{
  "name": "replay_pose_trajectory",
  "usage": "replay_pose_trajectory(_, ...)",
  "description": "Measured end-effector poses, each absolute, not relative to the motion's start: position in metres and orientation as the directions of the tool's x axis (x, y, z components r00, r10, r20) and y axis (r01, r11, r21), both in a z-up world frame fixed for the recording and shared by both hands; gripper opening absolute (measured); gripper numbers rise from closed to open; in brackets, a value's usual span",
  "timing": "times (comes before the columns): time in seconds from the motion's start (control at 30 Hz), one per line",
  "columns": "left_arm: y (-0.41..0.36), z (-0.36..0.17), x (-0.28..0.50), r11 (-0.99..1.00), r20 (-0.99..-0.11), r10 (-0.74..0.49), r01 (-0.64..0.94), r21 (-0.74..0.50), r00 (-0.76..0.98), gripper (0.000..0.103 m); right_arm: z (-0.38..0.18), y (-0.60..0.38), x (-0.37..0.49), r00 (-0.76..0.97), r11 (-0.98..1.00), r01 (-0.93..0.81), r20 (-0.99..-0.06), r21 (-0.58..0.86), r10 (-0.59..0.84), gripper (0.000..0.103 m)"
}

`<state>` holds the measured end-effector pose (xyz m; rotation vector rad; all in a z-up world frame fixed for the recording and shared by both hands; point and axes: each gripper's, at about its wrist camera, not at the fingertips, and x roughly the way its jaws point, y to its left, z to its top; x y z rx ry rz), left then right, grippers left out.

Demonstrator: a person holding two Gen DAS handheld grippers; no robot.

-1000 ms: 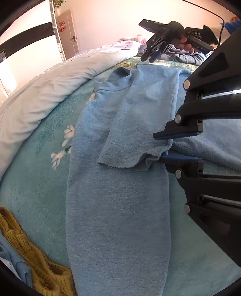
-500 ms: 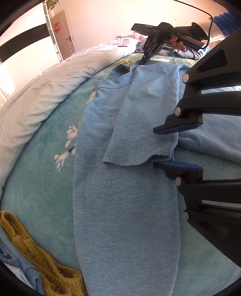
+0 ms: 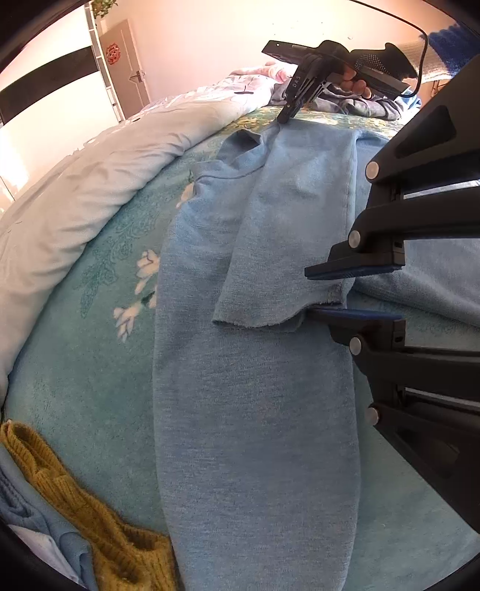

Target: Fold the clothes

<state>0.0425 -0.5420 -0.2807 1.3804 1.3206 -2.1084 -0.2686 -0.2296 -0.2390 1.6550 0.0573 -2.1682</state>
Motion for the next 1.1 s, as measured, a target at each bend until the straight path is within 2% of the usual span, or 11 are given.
replay_pose_trajectory(0.1, -0.544, -0.275, 0.047, -0.532, -0.847, 0.203, 0.671, -0.517, -0.492, 0.02, -0.219, -0.236, -0.258, -0.265, -0.916, 0.365, -0.924, 0.168, -0.275, 0.01)
replay_pose_trajectory(0.13, -0.544, -0.273, 0.05, -0.524, -0.849, 0.189, 0.681, -0.512, -0.493, 0.029, -0.213, -0.236, -0.252, -0.283, -0.918, 0.364, -0.919, 0.16, -0.273, 0.018)
replay_pose_trajectory(0.17, -0.545, -0.27, 0.054, -0.514, -0.851, 0.173, 0.692, -0.507, -0.495, 0.034, -0.206, -0.235, -0.246, -0.301, -0.919, 0.362, -0.914, 0.153, -0.271, 0.032)
replay_pose_trajectory(0.23, -0.545, -0.265, 0.062, -0.491, -0.855, 0.142, 0.715, -0.498, -0.499, 0.042, -0.197, -0.233, -0.23, -0.315, -0.917, 0.367, -0.907, 0.154, -0.278, 0.044)
replay_pose_trajectory(0.3, -0.545, -0.262, 0.075, -0.459, -0.862, 0.119, 0.743, -0.487, -0.492, 0.049, -0.192, -0.23, -0.21, -0.316, -0.913, 0.374, -0.903, 0.163, -0.291, 0.049)
replay_pose_trajectory(0.43, -0.544, -0.258, 0.103, -0.396, -0.886, 0.067, 0.803, -0.445, -0.458, 0.061, -0.197, -0.222, -0.157, -0.292, -0.912, 0.378, -0.914, 0.159, -0.281, 0.067)
replay_pose_trajectory(0.57, -0.551, -0.251, 0.139, -0.328, -0.912, -0.055, 0.87, -0.369, -0.407, 0.069, -0.203, -0.214, -0.119, -0.259, -0.917, 0.355, -0.924, 0.179, -0.28, 0.083)
replay_pose_trajectory(0.63, -0.559, -0.249, 0.16, -0.279, -0.918, -0.117, 0.9, -0.336, -0.379, 0.076, -0.206, -0.216, -0.108, -0.249, -0.919, 0.349, -0.927, 0.185, -0.281, 0.09)
replay_pose_trajectory(0.77, -0.581, -0.253, 0.199, -0.144, -0.917, -0.177, 0.931, -0.336, -0.359, 0.082, -0.208, -0.225, -0.094, -0.234, -0.909, 0.368, -0.926, 0.198, -0.297, 0.103)
replay_pose_trajectory(1.1, -0.623, -0.273, 0.259, 0.142, -0.897, -0.256, 0.903, -0.405, -0.361, 0.085, -0.201, -0.261, -0.075, -0.201, -0.849, 0.482, -0.915, 0.219, -0.35, 0.103)
